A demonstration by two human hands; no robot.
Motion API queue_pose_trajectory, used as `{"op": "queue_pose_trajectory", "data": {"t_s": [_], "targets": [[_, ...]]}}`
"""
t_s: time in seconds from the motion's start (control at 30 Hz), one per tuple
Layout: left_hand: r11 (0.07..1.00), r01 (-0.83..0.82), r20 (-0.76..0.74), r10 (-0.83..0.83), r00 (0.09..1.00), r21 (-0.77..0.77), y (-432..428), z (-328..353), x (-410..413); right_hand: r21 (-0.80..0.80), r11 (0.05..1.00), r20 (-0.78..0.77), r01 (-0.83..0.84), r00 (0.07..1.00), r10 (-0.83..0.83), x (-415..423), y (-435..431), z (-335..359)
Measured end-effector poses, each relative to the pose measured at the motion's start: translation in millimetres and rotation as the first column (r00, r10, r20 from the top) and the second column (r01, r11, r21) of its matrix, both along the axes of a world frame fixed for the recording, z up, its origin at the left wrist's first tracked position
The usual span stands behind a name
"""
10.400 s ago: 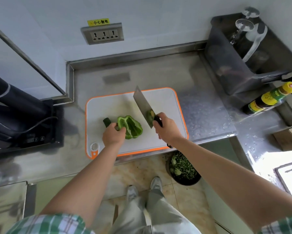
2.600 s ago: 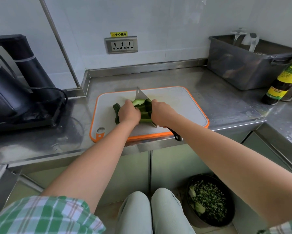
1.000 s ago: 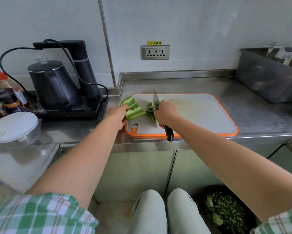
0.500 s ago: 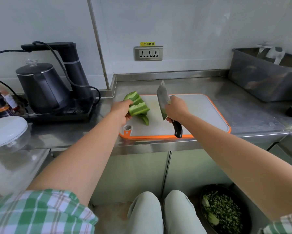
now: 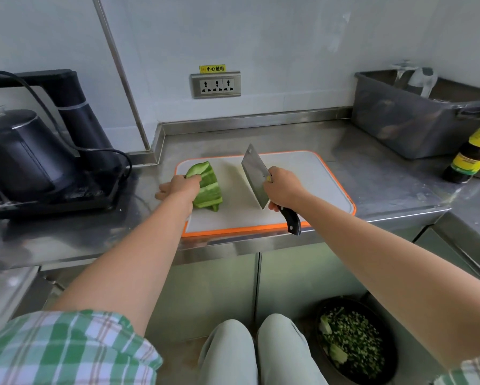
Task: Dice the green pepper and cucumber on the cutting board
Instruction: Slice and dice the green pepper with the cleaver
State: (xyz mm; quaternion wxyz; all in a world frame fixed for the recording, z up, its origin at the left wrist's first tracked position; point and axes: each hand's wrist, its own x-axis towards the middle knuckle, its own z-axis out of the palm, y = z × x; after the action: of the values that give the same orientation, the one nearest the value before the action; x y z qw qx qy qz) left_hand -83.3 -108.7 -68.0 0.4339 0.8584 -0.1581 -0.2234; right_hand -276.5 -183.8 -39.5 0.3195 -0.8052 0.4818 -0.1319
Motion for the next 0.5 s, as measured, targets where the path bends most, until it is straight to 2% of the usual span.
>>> {"op": "queue_pose_trajectory", "data": {"t_s": [0.07,0.1,0.2,0.23,0.33,0.43,0.5], "targets": [[0.998,-0.037,0.117,0.031,0.993,0.049,3,8,-2,0.0,1.0,0.008,0.014,1.0,-0.014,-2,-1,0],[0.999,-0.037,0.154,0.035,0.987,0.009,3,12,-3,-0.005,1.0,0.019,0.026,0.999,-0.026,-3,-2,2],[0.966,0.072,0.136,-0.038,0.99,-0.25,-1,30,-17,-0.025,0.997,0.05,0.068,0.997,-0.067,-9,-4,11],[0.953,0.124,0.149,-0.085,0.985,-0.277,-5,34,-24,-0.028,0.997,0.059,0.076,0.995,-0.075,-12,-5,14],[0.937,0.298,0.242,-0.251,0.937,-0.181,-15,38,-56,-0.011,0.996,0.064,0.092,0.994,-0.091,-25,-6,20],[0.935,0.326,0.141,-0.307,0.941,-0.14,-25,21,-78,0.007,0.994,0.038,0.113,0.993,-0.113,-42,-7,18],[0.942,0.258,0.01,-0.262,0.965,-0.216,-32,9,-88,0.015,0.992,0.033,0.122,0.992,-0.123,-53,-9,13]]}}
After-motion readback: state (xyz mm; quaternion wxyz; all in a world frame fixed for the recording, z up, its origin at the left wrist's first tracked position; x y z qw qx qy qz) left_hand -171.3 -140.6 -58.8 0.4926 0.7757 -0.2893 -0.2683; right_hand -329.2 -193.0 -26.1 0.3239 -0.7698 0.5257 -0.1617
